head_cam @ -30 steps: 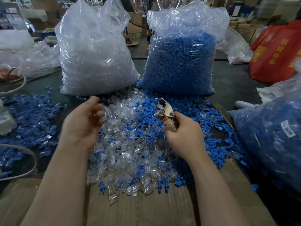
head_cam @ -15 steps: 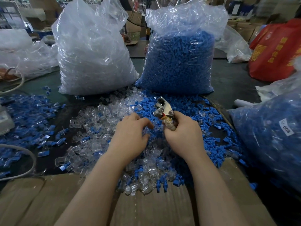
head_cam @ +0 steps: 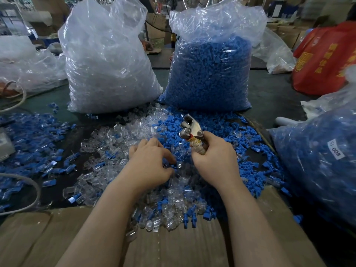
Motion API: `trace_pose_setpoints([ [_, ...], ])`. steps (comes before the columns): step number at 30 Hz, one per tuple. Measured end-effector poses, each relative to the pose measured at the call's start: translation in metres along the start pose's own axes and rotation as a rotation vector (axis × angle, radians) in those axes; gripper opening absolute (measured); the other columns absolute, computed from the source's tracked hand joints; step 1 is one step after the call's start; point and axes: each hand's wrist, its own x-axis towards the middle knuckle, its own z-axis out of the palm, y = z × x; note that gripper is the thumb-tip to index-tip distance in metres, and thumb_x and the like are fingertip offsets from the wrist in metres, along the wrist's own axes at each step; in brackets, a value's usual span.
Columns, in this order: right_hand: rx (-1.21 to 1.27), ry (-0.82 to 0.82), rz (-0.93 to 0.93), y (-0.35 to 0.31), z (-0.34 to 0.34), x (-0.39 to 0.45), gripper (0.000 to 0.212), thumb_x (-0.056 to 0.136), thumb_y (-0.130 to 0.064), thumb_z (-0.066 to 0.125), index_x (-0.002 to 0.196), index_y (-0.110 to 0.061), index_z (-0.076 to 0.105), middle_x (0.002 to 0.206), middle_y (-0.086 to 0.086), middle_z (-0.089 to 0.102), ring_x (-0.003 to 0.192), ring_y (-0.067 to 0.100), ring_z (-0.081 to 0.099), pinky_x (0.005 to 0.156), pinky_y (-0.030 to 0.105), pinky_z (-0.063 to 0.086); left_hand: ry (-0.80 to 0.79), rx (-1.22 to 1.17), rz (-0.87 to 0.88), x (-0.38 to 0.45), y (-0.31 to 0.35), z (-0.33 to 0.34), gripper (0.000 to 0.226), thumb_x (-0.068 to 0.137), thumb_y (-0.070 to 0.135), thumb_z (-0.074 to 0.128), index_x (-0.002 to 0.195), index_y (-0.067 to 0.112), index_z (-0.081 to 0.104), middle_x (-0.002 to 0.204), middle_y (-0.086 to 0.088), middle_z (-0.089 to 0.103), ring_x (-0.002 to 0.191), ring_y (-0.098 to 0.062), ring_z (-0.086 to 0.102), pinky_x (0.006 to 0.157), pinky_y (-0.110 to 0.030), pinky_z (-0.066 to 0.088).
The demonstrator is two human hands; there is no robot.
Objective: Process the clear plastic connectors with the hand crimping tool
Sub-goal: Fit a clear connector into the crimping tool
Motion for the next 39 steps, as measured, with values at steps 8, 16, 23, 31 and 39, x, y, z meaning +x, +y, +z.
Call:
trace_pose_setpoints([
  [8,0.005,-0.014,0.007,-0.001,0.000,0.001,0.007,0.082,-0.029,0.060,0.081,-0.023,0.057,0.063,-0.007,0.059,0.059,0.011,0.054,0.051,0.036,0.046,0.006,0.009,0.014,0.001,0.002,0.000,0.014,0.086,0.044,0.067,0.086,0.047,0.054,0.104,0.012,0.042,0.102,-0.010,0.033,0.099,-0.038,0.026],
  [16,0.079,-0.051,0.000,-0.005,-0.002,0.002,0.007,0.084,-0.027,0.064,0.080,-0.026,0.059,0.065,-0.011,0.061,0.062,0.010,0.055,0.054,0.032,0.044,0.186,-0.656,-0.117,0.003,0.000,-0.005,0.016,0.075,0.021,0.085,0.076,0.029,0.070,0.072,0.009,0.072,0.067,-0.001,0.066,0.057,-0.011,0.049],
  [23,0.224,-0.121,-0.025,-0.011,-0.005,0.001,0.015,0.088,-0.031,0.068,0.100,-0.022,0.069,0.079,-0.007,0.068,0.074,0.017,0.062,0.067,0.045,0.054,0.184,-0.807,-0.091,-0.001,0.008,-0.012,0.014,0.075,0.018,0.084,0.080,0.030,0.078,0.075,0.012,0.075,0.074,-0.012,0.069,0.068,-0.026,0.056],
  [31,0.208,-0.159,-0.016,-0.014,-0.003,0.001,0.015,0.089,-0.030,0.068,0.099,-0.019,0.067,0.082,-0.004,0.068,0.077,0.020,0.062,0.071,0.046,0.053,0.163,-0.825,-0.016,-0.002,0.006,-0.014,0.019,0.078,0.012,0.080,0.082,0.030,0.077,0.079,0.009,0.076,0.077,-0.009,0.071,0.070,-0.021,0.055],
  [39,0.144,-0.074,0.017,-0.012,-0.001,0.000,0.017,0.090,-0.037,0.065,0.098,-0.022,0.064,0.081,-0.006,0.066,0.075,0.019,0.061,0.068,0.041,0.052,0.202,-0.471,-0.156,0.002,-0.008,-0.006,0.019,0.078,0.019,0.082,0.068,0.027,0.068,0.067,0.013,0.067,0.058,0.003,0.059,0.053,-0.014,0.043],
])
